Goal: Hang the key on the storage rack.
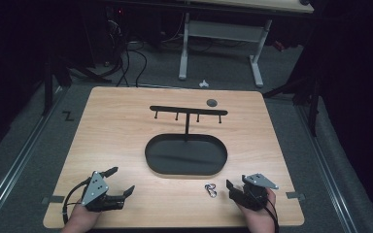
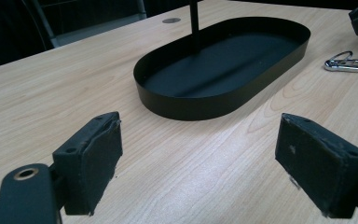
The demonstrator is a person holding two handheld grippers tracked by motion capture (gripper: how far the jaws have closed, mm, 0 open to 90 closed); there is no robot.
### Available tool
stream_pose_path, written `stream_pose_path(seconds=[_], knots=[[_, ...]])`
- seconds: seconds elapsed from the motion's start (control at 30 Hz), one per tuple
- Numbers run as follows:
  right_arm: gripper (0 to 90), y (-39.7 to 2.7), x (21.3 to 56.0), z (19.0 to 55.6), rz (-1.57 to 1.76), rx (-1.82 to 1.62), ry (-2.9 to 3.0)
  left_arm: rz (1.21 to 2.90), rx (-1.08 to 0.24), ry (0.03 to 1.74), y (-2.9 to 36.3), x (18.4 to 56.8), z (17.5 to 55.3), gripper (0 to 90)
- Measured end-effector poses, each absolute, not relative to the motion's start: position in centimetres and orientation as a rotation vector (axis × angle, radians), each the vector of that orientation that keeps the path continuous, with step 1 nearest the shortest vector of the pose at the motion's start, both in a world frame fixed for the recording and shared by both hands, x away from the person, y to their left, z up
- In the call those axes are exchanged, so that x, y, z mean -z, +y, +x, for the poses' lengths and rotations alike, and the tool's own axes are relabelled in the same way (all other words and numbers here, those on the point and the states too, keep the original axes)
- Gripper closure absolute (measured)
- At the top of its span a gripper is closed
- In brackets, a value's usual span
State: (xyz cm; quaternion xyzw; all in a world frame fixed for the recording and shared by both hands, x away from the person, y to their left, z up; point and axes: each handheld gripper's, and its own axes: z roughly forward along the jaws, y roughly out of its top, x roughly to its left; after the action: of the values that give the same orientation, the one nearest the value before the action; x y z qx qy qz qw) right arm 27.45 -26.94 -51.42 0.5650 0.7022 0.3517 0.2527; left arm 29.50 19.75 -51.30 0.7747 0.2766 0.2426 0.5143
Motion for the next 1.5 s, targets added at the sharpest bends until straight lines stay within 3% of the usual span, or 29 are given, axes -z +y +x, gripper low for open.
stream_pose_path(seconds=[0.47, 0.5, 0.73, 1.5], knots=[[33.6, -26.95, 51.69, 27.79, 1.568, -0.953, 1.898, 1.875, -0.577, 0.645, 19.63, 51.33, 29.33, 15.2], [27.5, -26.98, 51.64, 27.83, 1.563, -0.968, 1.909, 1.876, -0.575, 0.645, 19.62, 51.35, 29.33, 15.2], [16.1, -27.05, 51.39, 28.18, 1.606, -0.993, 1.929, 1.882, -0.573, 0.635, 19.48, 51.38, 29.37, 15.2], [16.3, -26.41, 51.81, 28.10, 1.588, -0.823, 2.111, 1.899, -0.567, 0.608, 19.15, 51.34, 29.19, 15.2]])
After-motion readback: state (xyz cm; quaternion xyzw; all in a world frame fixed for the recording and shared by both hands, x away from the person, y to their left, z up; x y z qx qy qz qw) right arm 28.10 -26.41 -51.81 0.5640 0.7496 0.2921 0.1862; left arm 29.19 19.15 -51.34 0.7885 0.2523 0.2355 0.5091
